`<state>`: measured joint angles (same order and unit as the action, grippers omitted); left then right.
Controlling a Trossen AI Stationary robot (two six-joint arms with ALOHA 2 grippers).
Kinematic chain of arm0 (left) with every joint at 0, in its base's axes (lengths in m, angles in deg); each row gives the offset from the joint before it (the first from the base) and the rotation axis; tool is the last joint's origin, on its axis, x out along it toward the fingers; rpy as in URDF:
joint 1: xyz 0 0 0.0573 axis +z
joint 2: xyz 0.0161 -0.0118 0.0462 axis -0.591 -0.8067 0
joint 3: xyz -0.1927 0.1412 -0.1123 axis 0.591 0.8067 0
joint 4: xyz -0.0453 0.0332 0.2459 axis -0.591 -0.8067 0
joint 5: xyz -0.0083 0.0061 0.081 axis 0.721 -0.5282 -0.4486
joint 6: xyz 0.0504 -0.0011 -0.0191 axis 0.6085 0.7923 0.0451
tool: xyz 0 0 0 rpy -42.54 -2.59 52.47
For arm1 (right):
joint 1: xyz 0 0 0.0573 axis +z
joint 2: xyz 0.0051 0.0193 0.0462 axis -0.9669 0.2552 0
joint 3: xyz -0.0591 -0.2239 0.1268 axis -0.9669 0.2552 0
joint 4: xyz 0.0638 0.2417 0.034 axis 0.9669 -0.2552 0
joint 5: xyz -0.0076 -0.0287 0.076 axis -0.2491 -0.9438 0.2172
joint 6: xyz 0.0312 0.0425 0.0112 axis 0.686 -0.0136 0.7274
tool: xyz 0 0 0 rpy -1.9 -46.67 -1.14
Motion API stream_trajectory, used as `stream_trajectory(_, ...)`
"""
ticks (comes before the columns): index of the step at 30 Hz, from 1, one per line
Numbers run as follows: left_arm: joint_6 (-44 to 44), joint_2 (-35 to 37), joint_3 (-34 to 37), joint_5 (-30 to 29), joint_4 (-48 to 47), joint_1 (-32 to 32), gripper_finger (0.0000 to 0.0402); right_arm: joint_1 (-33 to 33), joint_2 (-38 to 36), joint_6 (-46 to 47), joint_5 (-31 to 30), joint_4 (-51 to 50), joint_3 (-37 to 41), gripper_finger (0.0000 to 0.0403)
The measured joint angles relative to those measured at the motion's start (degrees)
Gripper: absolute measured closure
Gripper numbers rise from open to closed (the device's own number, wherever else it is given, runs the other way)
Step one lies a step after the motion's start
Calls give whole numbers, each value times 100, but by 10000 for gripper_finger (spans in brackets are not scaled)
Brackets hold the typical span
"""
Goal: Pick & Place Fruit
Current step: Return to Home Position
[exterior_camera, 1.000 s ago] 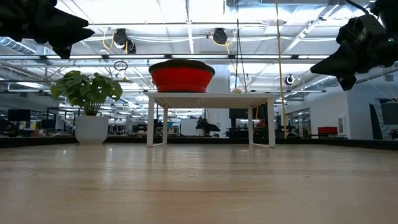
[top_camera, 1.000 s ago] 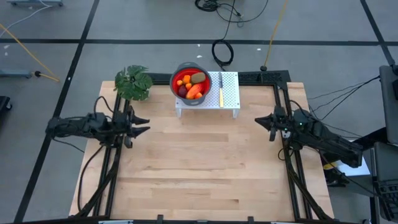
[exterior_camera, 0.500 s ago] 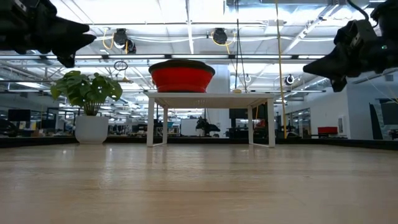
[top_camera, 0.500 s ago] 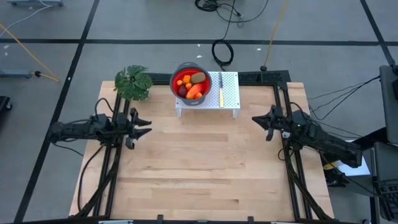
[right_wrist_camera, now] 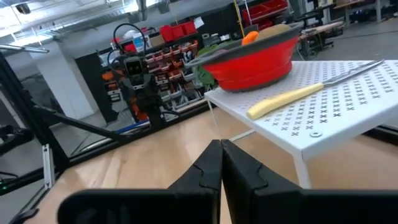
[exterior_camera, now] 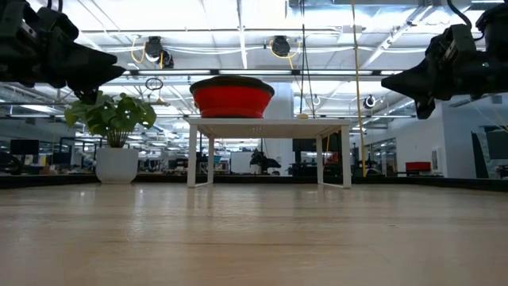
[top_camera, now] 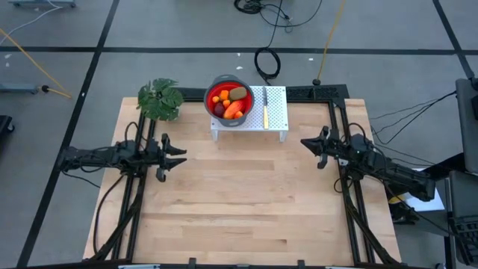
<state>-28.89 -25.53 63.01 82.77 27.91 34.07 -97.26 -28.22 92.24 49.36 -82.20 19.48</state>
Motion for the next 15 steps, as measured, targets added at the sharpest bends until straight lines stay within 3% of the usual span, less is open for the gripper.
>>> stream_trajectory(15,183,0,-7,-15,-32,4,266,0,6,-301,1,202,15,403)
